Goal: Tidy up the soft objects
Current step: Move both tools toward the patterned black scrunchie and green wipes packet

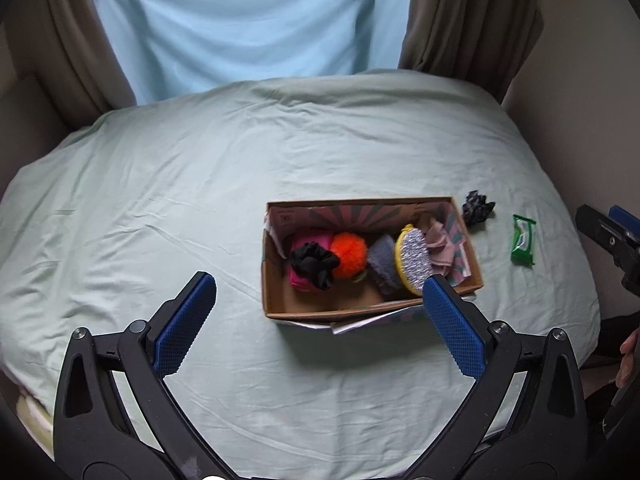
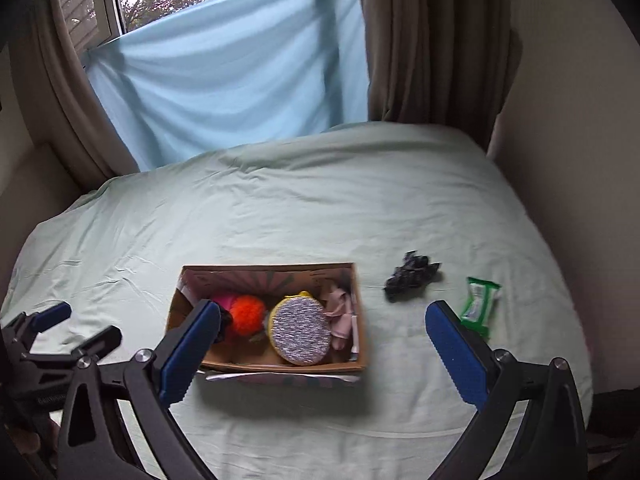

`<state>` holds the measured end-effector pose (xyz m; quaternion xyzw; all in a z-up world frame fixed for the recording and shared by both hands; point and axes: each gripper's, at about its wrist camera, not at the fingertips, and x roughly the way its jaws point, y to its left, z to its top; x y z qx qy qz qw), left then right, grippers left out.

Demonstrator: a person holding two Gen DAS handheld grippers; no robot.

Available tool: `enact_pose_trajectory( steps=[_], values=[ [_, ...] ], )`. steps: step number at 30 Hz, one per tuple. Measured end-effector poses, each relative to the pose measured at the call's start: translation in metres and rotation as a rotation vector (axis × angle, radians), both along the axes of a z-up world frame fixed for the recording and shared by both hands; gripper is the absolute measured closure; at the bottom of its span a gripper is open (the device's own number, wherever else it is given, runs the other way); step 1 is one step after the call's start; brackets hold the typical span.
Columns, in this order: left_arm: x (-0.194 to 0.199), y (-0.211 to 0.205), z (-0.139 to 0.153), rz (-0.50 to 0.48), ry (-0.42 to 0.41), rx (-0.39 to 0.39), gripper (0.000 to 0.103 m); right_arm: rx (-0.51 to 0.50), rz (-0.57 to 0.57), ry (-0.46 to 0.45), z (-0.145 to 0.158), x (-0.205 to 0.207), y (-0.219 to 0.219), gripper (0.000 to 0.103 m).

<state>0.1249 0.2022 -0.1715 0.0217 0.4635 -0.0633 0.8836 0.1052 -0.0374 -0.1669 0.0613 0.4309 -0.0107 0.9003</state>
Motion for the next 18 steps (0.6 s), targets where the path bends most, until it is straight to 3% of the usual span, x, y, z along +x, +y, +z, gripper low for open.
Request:
enact_pose_trajectory(
  steps=[8,18],
  values=[
    [-0.007,-0.049,0.023,-0.051,-0.041,0.001,0.0,-0.052,-0.055,-0.045,0.024,-0.037,-0.049,0.001],
    [0.009,-0.149,0.044,-0.072,-0.071,-0.028,0.0,-0.01,-0.092,-0.027,0.025,-0.045,-0.135,0.0]
  ],
)
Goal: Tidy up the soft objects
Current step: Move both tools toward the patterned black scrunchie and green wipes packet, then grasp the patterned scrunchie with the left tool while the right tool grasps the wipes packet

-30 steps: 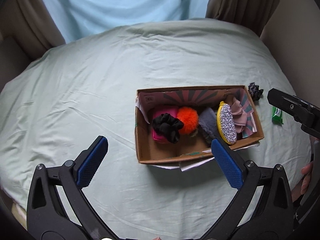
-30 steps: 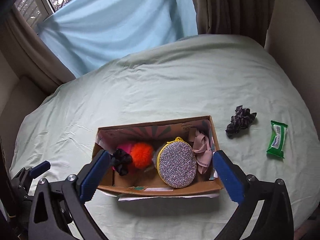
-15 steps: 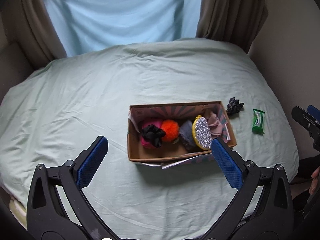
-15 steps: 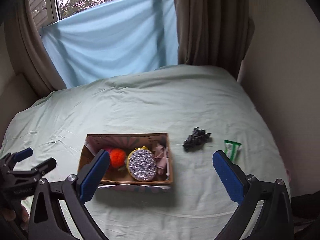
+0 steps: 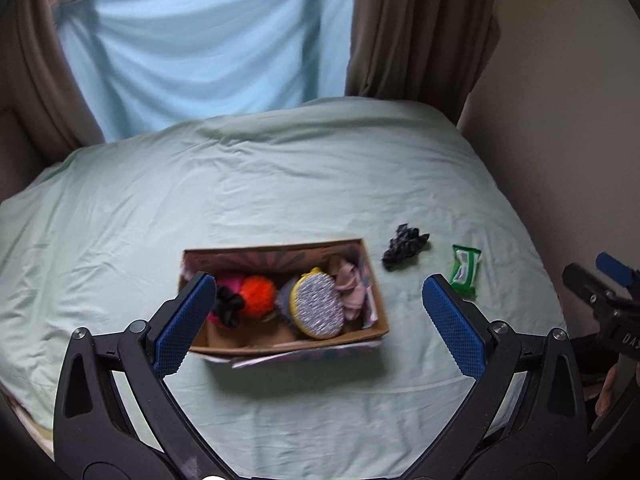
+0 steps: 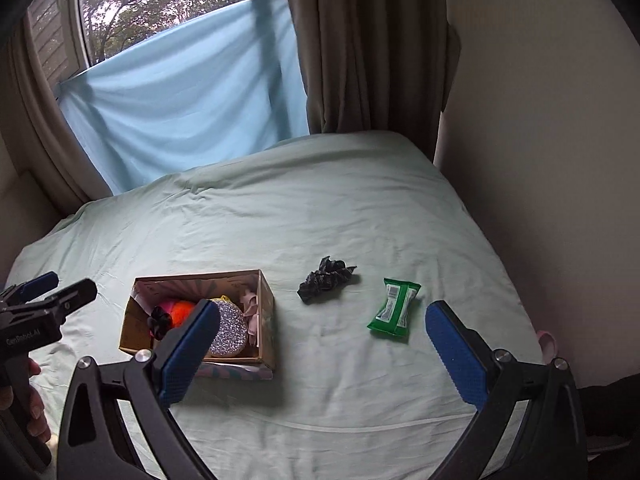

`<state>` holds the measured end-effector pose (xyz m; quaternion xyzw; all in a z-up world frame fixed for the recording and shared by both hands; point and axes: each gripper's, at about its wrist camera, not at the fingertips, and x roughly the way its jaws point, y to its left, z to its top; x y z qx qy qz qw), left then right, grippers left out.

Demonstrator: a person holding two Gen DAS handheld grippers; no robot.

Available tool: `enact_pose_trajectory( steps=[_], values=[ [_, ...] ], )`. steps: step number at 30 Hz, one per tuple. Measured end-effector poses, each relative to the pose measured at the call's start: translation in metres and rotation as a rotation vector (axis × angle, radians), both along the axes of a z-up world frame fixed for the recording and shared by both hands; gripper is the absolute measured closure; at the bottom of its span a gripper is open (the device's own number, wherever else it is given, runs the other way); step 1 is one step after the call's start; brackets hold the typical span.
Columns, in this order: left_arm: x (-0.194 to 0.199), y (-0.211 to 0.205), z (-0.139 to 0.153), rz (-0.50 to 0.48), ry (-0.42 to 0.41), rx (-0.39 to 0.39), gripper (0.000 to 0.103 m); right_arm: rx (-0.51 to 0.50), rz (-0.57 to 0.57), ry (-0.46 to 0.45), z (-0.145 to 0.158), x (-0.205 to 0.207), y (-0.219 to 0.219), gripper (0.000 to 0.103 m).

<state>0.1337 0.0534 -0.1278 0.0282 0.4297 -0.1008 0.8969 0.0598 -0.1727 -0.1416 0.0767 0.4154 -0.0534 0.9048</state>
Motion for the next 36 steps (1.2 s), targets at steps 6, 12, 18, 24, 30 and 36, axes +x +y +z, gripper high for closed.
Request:
enact_pose_trajectory(
  steps=[6,12,18,24,30,36],
  values=[
    [0.027,-0.07,-0.01,-0.038,0.0,0.016,0.0,0.016,-0.028,0.034,-0.014,0.012,-0.056,0.0],
    [0.072,-0.132,-0.043,-0.053,0.051,0.04,0.0,0.035,-0.026,0.072,-0.039,0.037,-0.103,0.001],
    [0.125,-0.184,-0.09,-0.062,0.126,0.052,0.0,0.083,-0.003,0.115,-0.085,0.07,-0.146,0.001],
    [0.165,-0.224,-0.158,-0.132,0.262,0.117,0.0,0.111,-0.017,0.171,-0.138,0.094,-0.17,0.001],
    [0.195,-0.238,-0.222,-0.181,0.378,0.16,0.0,0.166,-0.088,0.258,-0.192,0.105,-0.18,0.001],
    [0.215,-0.248,-0.273,-0.238,0.461,0.215,0.001,0.206,-0.154,0.328,-0.232,0.121,-0.178,0.001]
  ],
)
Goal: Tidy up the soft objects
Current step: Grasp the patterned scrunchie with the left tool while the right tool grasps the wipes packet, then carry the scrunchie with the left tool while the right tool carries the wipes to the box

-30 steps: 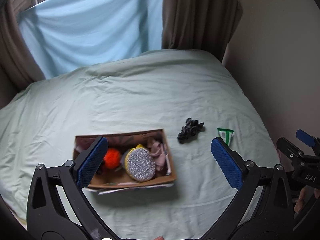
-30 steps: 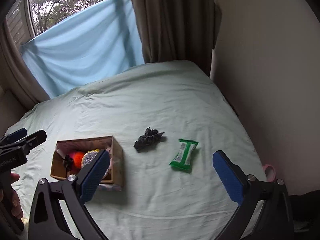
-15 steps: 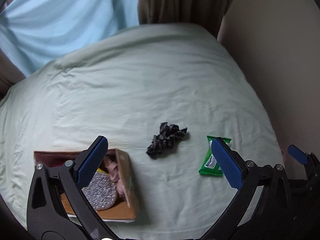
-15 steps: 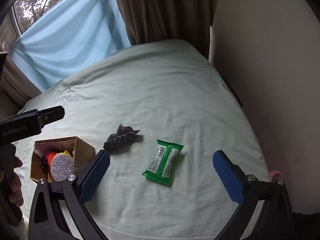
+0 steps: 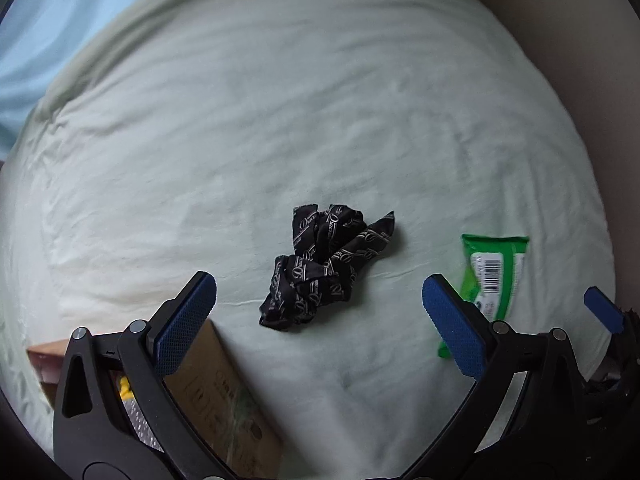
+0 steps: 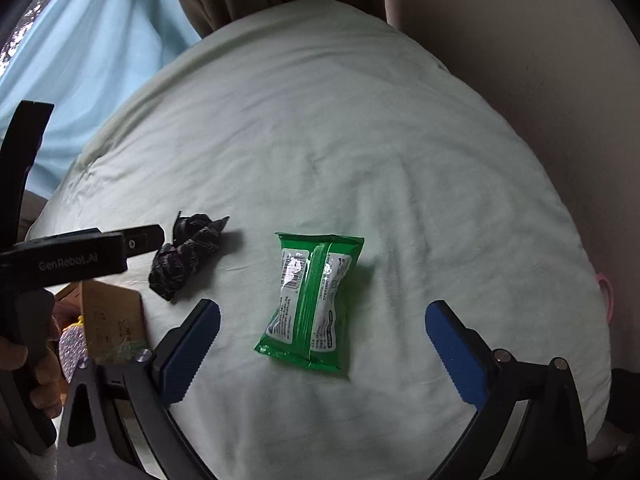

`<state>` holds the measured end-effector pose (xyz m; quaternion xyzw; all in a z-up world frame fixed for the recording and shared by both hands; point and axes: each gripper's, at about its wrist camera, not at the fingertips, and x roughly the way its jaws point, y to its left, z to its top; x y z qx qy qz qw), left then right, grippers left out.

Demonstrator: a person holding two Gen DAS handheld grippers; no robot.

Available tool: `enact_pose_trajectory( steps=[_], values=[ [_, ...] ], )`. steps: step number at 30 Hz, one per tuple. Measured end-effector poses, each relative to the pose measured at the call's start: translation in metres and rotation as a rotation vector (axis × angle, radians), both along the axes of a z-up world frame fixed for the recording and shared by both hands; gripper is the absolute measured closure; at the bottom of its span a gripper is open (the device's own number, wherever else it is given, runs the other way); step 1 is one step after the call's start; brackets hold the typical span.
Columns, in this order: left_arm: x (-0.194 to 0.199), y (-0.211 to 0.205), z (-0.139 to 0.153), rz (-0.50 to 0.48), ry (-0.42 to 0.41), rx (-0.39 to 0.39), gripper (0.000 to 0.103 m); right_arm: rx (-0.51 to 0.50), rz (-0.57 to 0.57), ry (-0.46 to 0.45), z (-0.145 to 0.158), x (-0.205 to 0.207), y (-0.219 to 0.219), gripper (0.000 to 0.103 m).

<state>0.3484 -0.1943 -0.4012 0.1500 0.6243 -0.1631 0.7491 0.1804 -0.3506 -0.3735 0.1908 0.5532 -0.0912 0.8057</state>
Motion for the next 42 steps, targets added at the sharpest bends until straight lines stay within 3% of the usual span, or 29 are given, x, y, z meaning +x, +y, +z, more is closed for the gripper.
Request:
enact_pose_trajectory(
  steps=[4,7,11,13,15,18,22,24,27,35,42],
  values=[
    [0.01,-0.005,-0.026,-0.021,0.049,0.035,0.003,0.012,-0.045,0.028,-0.023,0.012,0.003,0.001],
    [0.016,-0.006,-0.04,-0.022,0.075,0.047,0.004,0.032,-0.078,0.045,-0.038,0.021,0.006,0.007],
    [0.022,-0.007,-0.056,-0.022,0.119,0.062,0.012,0.04,-0.102,0.083,-0.056,0.032,0.011,0.027],
    [0.024,-0.008,-0.063,-0.024,0.143,0.065,0.02,0.039,-0.11,0.112,-0.065,0.036,0.013,0.037],
    [0.026,-0.008,-0.07,-0.025,0.167,0.07,0.036,0.055,-0.108,0.138,-0.075,0.04,0.016,0.049],
    [0.03,-0.008,-0.072,-0.013,0.182,0.057,0.044,0.052,-0.109,0.165,-0.082,0.043,0.017,0.059],
    [0.031,-0.013,-0.073,-0.02,0.167,0.052,0.054,0.046,-0.091,0.181,-0.086,0.047,0.016,0.062],
    [0.03,-0.013,-0.069,-0.023,0.163,0.048,0.064,0.038,-0.075,0.185,-0.086,0.05,0.016,0.066],
    [0.031,-0.012,-0.06,-0.011,0.163,0.035,0.069,0.033,-0.055,0.174,-0.081,0.053,0.018,0.071],
    [0.021,-0.012,-0.014,0.0,0.124,-0.002,0.07,0.053,-0.058,0.127,-0.064,0.055,0.008,0.073],
    [-0.011,-0.012,0.052,0.016,0.054,-0.047,0.07,0.047,-0.055,0.052,-0.014,0.035,-0.004,0.073]
  ],
)
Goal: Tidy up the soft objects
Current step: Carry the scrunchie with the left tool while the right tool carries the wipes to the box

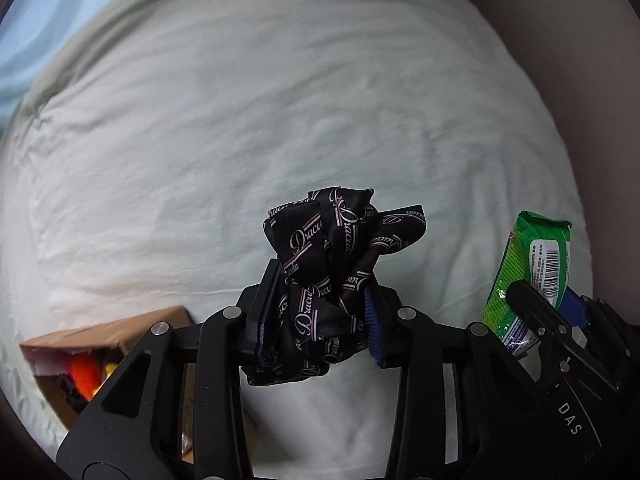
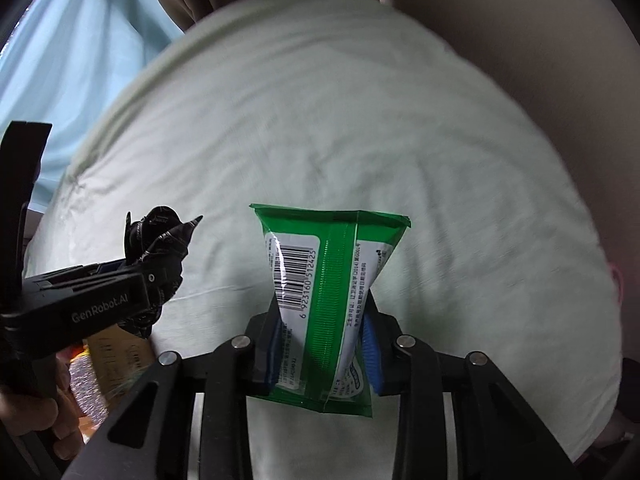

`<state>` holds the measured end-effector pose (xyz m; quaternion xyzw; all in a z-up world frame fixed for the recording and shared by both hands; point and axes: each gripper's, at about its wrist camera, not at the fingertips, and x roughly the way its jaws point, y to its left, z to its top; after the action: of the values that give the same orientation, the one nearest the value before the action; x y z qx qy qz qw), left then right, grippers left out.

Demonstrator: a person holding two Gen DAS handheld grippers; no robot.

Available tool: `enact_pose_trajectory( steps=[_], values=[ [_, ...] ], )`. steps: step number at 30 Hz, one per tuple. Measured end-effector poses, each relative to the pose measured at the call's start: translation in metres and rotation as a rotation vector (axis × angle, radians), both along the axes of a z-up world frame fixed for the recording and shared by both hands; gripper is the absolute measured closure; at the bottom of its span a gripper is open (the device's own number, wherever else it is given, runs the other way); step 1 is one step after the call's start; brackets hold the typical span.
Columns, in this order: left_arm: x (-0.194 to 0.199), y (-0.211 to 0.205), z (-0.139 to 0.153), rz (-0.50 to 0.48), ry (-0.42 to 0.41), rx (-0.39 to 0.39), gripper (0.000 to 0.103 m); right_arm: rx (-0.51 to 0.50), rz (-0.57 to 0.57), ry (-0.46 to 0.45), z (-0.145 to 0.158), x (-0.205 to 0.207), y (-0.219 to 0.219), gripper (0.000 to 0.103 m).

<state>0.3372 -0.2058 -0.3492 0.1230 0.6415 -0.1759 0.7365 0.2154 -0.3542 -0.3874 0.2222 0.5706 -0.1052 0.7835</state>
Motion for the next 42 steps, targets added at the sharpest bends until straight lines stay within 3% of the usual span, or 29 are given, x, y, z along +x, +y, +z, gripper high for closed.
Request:
enact_pose_trajectory(
  steps=[7,14,24,31,42],
  values=[
    [-0.029,0.023,0.067,0.102,-0.083,-0.086,0.07,-0.04,0.066,-0.097,0.071,-0.023,-0.003,0.073],
    [-0.074,0.059,0.129,0.182,-0.203,-0.141,0.07,-0.087,0.211,-0.187,0.138,-0.049,0.015,0.073],
    [-0.12,0.168,0.191,0.394,-0.309,-0.167,0.07,-0.103,0.444,-0.301,0.208,-0.057,0.087,0.073],
    [-0.134,0.265,0.2,0.473,-0.344,-0.16,0.07,-0.074,0.539,-0.355,0.228,-0.055,0.167,0.073],
    [-0.127,0.388,0.16,0.466,-0.281,-0.161,0.07,-0.062,0.543,-0.323,0.218,-0.047,0.294,0.073]
  ],
)
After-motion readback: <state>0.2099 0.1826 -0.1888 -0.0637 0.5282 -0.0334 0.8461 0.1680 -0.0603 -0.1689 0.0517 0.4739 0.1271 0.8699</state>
